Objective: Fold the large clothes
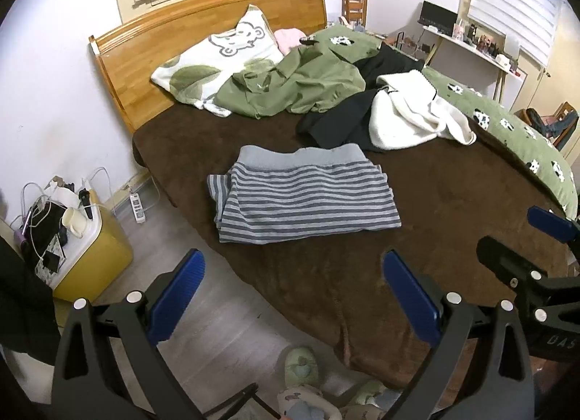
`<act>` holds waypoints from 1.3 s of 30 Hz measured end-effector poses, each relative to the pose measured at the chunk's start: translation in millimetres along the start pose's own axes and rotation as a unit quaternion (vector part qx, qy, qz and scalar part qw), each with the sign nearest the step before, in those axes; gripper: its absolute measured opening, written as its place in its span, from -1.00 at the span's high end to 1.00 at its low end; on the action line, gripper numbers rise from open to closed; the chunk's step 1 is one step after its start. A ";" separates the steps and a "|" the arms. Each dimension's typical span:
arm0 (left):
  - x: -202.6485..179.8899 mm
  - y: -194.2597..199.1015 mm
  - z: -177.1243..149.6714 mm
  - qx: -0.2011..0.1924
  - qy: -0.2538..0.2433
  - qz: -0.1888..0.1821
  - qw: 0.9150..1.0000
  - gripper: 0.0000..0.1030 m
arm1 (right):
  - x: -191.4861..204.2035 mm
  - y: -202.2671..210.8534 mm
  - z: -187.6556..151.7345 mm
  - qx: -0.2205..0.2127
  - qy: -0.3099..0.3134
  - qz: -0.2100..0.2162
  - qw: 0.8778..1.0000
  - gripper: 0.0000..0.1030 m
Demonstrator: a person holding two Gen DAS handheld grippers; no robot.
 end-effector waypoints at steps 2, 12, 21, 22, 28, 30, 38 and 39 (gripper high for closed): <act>0.6 8.9 1.8 -0.004 0.000 -0.002 1.000 -0.87 | 1.2 7.2 2.5 -0.003 0.005 -0.003 1.000 -0.88; -3.5 29.5 5.2 -0.015 -0.015 -0.006 1.000 -0.87 | -2.5 25.0 -0.1 -0.001 -0.003 -0.006 1.000 -0.88; 1.8 34.4 2.8 -0.022 -0.005 -0.003 1.000 -0.87 | -0.2 28.2 -3.2 0.000 0.002 -0.007 1.000 -0.88; 2.9 34.0 3.2 -0.022 -0.004 -0.001 1.000 -0.87 | 0.9 27.6 -2.0 0.000 0.003 -0.007 1.000 -0.88; 4.4 33.2 2.3 -0.021 -0.003 0.003 1.000 -0.87 | 2.9 25.7 -1.6 0.003 0.004 -0.008 1.000 -0.88; 4.8 33.4 1.6 -0.021 -0.005 0.004 1.000 -0.87 | 3.6 25.0 -1.4 0.004 0.003 -0.007 1.000 -0.88; 4.7 33.7 1.4 -0.022 -0.006 0.003 1.000 -0.87 | 5.0 23.2 -1.0 0.006 0.009 -0.007 1.000 -0.88; 4.1 33.9 1.7 -0.023 -0.008 0.002 1.000 -0.87 | 4.9 23.2 -1.1 0.006 0.009 -0.007 1.000 -0.88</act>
Point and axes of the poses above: each gripper's, at about its wrist camera, not at the fingertips, and y roughly against the way its jaws point, x to its left, z to its top, the point moved 1 cm from there along -y, roughly the way its jaws point, and after that the axes turned 11 degrees about y, right-handed, at the moved point
